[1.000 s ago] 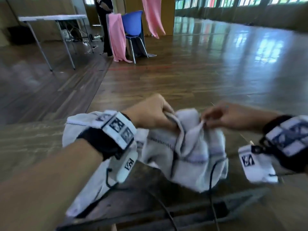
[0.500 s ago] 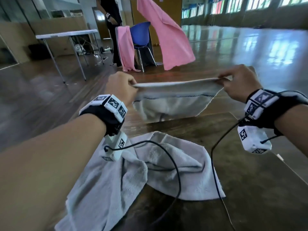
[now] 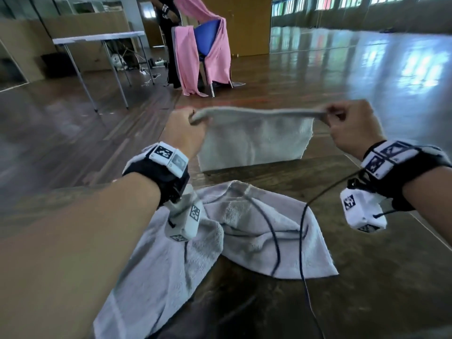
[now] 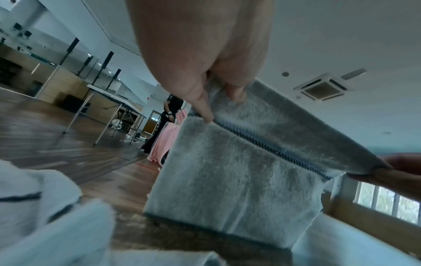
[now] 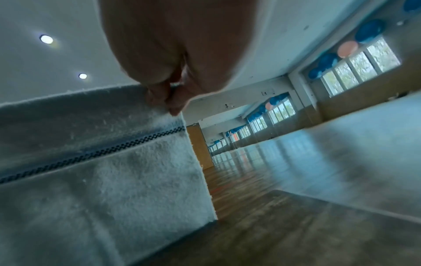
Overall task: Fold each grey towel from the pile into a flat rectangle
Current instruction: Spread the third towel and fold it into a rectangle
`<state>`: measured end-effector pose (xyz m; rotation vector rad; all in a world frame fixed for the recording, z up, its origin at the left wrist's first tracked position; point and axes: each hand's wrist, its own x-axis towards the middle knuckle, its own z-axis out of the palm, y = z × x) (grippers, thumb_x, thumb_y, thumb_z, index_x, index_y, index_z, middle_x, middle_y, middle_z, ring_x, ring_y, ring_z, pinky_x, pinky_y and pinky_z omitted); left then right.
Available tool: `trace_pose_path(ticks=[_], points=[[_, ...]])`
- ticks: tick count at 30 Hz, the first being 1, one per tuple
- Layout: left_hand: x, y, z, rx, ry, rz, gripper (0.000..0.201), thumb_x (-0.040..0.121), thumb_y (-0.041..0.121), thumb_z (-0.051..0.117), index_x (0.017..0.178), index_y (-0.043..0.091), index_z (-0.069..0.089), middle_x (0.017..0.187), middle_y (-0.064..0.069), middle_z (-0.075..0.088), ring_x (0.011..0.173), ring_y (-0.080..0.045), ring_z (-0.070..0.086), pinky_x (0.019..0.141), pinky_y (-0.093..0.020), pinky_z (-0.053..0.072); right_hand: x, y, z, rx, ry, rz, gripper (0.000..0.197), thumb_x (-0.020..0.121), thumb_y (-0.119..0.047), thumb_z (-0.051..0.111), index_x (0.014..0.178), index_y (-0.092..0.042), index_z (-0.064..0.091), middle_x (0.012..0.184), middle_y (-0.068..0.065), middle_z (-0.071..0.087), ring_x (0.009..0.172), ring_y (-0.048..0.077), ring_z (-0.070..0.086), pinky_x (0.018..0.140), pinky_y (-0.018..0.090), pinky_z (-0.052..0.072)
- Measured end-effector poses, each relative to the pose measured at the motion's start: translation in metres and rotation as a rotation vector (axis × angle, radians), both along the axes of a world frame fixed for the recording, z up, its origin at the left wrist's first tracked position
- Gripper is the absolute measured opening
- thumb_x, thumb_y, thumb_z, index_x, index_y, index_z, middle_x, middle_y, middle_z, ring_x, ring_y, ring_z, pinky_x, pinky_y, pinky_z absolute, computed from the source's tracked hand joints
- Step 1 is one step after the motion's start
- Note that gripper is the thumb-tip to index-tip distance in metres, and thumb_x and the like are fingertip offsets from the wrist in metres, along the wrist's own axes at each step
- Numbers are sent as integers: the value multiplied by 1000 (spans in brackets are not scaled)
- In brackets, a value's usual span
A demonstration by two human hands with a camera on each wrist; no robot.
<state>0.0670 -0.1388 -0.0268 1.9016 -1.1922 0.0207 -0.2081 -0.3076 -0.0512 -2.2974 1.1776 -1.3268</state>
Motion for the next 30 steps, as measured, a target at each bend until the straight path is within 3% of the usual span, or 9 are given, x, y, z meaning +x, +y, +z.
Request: trace_pose_path(ticks=[3, 6, 8, 14, 18, 22, 24, 26, 30], points=[[-8, 19, -17, 427, -101, -111, 18, 91, 18, 66, 74, 11, 65, 71, -4, 60, 66, -20, 53, 57, -27, 41, -24, 10, -16, 91, 324, 43, 11, 88, -13, 71, 93, -15, 81, 72, 6, 72, 73, 20, 64, 70, 24, 41], [-18, 40, -29, 462, -120, -118, 11, 89, 4, 64, 81, 11, 65, 78, -5, 61, 71, -20, 55, 60, -27, 40, -49, 32, -20, 154, 416, 94, 14, 85, -11, 73, 84, -23, 80, 70, -2, 73, 76, 24, 69, 76, 33, 52], [-25, 54, -31, 444, -68, -131, 14, 90, 3, 62, 79, 12, 63, 75, -5, 61, 63, -18, 53, 55, -27, 40, -66, 54, -16, 130, 392, 92, 14, 84, -14, 74, 81, -26, 79, 69, -4, 73, 74, 23, 68, 75, 36, 54], [-50, 109, -4, 217, -50, -205, 16, 89, 13, 67, 74, 11, 61, 61, 2, 54, 57, -18, 46, 55, -29, 36, -113, 127, 17, 193, 262, 176, 14, 87, -12, 73, 83, -25, 75, 76, 1, 73, 75, 19, 65, 71, 32, 48], [-66, 147, 17, 117, -65, -271, 31, 92, 9, 60, 64, 15, 50, 57, 3, 49, 55, -15, 41, 54, -30, 31, -143, 168, 39, 246, 122, 287, 20, 90, -13, 72, 81, -30, 71, 67, -12, 69, 62, -4, 56, 61, 8, 42], [-79, 182, 46, 237, -23, -379, 34, 97, 24, 60, 85, -7, 61, 70, -18, 57, 62, -18, 48, 62, -35, 41, -169, 201, 64, 331, 121, 344, 8, 87, -28, 70, 83, -34, 73, 78, -12, 74, 69, -2, 65, 67, 18, 49], [-84, 197, 58, 374, 48, -452, 35, 96, 29, 60, 97, -5, 67, 86, -24, 69, 68, -28, 63, 72, -39, 55, -184, 216, 76, 398, 125, 399, 7, 80, -39, 69, 84, -35, 74, 80, -6, 75, 72, 3, 69, 64, 21, 54], [-90, 212, 67, 509, 154, -519, 33, 94, 30, 62, 107, 0, 70, 99, -23, 71, 87, -38, 70, 83, -47, 59, -197, 226, 82, 507, 169, 459, 15, 77, -42, 69, 85, -31, 75, 79, 0, 76, 69, 8, 71, 58, 22, 56], [-98, 233, 76, 646, 388, -698, 31, 92, 30, 65, 117, 12, 71, 109, -12, 73, 102, -32, 70, 86, -47, 59, -215, 234, 81, 740, 317, 532, 20, 83, -39, 70, 91, -22, 75, 75, 13, 71, 61, 19, 63, 56, 26, 52]])
